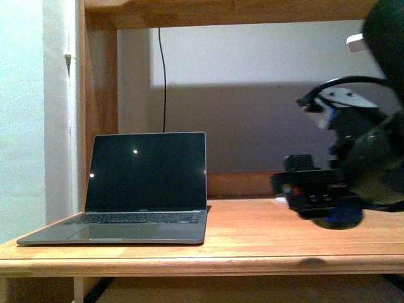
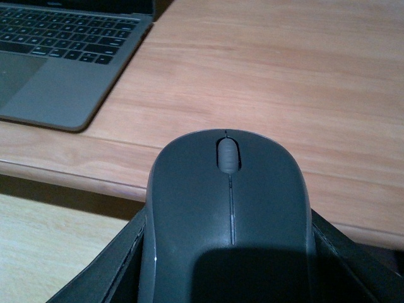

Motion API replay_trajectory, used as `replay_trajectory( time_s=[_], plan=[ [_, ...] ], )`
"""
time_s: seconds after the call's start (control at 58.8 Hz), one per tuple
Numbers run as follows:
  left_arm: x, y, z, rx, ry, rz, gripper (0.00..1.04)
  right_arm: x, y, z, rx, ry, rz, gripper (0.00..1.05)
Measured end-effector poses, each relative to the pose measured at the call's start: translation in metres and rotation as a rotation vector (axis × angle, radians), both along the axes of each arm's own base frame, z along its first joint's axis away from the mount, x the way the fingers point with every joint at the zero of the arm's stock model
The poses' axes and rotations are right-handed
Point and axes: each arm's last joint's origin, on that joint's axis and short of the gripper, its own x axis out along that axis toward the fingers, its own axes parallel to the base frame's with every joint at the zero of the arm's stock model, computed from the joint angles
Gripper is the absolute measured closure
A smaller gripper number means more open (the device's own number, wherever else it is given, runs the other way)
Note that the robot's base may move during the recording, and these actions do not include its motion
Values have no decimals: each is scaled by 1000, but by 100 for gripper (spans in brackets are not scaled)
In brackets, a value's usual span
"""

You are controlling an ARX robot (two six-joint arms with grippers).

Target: Place mouse

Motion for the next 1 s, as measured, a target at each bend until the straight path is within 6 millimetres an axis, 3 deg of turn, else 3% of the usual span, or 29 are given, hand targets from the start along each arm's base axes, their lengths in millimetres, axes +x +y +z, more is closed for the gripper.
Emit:
replay_trajectory(
  time_s=[0.187,0.408,0.647,0.902,1.004],
  plan=[
    [0,0,0,0,0,0,8,29,39,-2,-7,-26,8,48],
    [0,0,0,0,0,0,8,67,67,-14,-51,-19,-9,48],
    [0,0,0,0,0,0,8,102,75,-35,-96,15,-56,48],
    [0,0,0,0,0,0,8,119,80,-44,-113,26,-86,48],
    [0,0,0,0,0,0,8,120,81,-45,-116,23,-94,32]
  ],
)
